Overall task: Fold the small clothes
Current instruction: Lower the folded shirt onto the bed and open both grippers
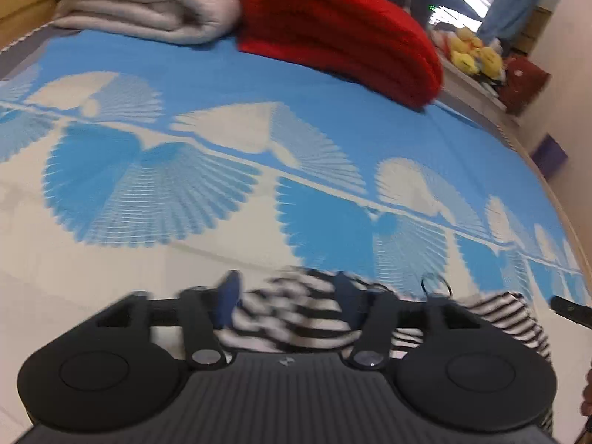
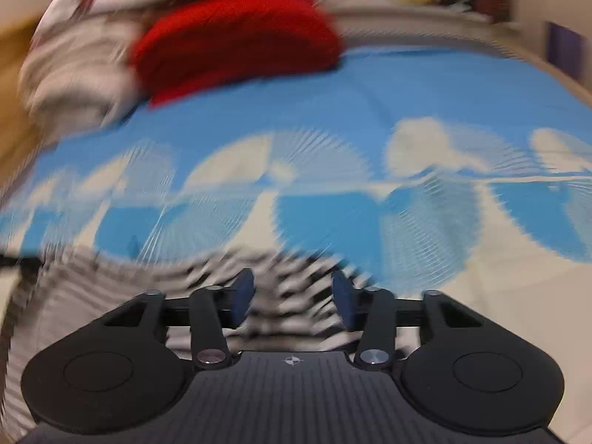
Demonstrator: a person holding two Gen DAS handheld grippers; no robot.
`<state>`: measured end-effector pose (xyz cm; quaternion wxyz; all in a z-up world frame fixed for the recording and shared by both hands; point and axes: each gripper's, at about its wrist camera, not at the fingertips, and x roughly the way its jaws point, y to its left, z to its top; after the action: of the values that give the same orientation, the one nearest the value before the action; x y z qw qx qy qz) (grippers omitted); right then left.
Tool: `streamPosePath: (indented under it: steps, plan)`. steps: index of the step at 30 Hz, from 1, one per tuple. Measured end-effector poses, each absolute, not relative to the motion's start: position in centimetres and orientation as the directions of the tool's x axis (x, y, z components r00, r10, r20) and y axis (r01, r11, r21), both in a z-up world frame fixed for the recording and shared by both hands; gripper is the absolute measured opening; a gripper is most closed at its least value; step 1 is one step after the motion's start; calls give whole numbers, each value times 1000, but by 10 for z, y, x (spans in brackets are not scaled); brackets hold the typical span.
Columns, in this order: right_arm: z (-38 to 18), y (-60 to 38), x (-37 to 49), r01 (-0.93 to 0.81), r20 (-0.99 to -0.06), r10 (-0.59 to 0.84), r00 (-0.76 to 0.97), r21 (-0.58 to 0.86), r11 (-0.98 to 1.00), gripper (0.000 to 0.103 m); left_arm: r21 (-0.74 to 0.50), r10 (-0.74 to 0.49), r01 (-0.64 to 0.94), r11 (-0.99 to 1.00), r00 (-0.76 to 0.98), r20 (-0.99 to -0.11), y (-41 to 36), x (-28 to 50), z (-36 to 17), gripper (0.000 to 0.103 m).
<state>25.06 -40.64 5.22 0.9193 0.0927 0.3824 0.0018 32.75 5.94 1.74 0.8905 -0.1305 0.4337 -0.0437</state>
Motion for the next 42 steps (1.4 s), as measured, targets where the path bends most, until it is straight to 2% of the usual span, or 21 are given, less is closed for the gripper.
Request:
streamPosePath:
  steps: [3,6,7,8,9,10,13,15,16,17,18,20,23,26,29,32,34,36,37,39,42]
  plan:
    - [41,-424,257,121,-742,62,667,190,974,53,-234,-184,-16,972,569,-801,60,334,7,70]
    - [21,-416,267,89,-798,32,602,107,990,53,-191,-168,14,982,539,-825,54,339,-6,66]
    - [14,-411,268,71,-810,20,586,76,995,53,-178,-163,26,984,544,-823,53,337,-8,38]
    - [11,-407,269,57,-813,15,582,59,997,47,-177,-162,28,984,549,-820,54,340,-10,8]
    - [10,-404,270,48,-806,13,591,51,998,16,-192,-166,14,981,568,-806,57,341,-9,8]
    - [15,-402,268,46,-790,12,613,52,998,3,-215,-164,-10,977,609,-776,62,340,-3,6]
    - [42,-407,258,101,-664,-4,748,108,989,3,-215,-141,-13,976,716,-684,65,334,14,6]
    - [49,-410,258,137,-622,-36,782,116,984,3,-140,-100,1,990,706,-701,57,336,6,8]
    - [46,-410,260,152,-638,-57,768,94,984,4,-120,-99,14,993,663,-742,52,338,-4,12]
    - [36,-410,265,161,-683,-66,727,77,984,5,-114,-113,35,993,579,-807,48,341,-19,23]
    - [25,-411,268,159,-735,-51,676,78,984,7,-106,-120,55,993,504,-855,45,341,-29,28]
    - [6,-410,268,153,-823,-31,567,68,986,7,-63,-82,54,997,509,-857,46,330,-18,41]
    - [25,-409,245,150,-808,-36,588,65,987,15,-204,-164,-15,979,539,-826,73,309,22,52]
    - [51,-416,220,137,-797,9,603,114,984,33,-308,-204,-118,944,524,-827,102,285,53,52]
    - [68,-426,188,128,-808,59,586,164,978,36,-329,-210,-133,935,539,-816,112,241,77,54]
    - [72,-432,151,130,-811,61,582,167,977,38,-361,-236,-134,923,546,-804,110,202,71,66]
    - [65,-437,130,186,-806,17,591,156,970,38,-338,-205,-166,926,531,-822,106,178,46,66]
    - [51,-444,113,250,-829,11,558,181,951,38,-279,-161,-237,931,420,-893,106,175,32,54]
    - [48,-444,111,275,-849,9,528,181,944,38,-288,-139,-264,921,468,-873,109,172,37,55]
    - [53,-443,102,279,-826,15,563,208,938,38,-250,-56,-308,918,523,-851,111,174,44,58]
    - [48,-435,101,228,-841,-14,541,130,965,41,-178,-14,-343,923,429,-903,105,179,26,60]
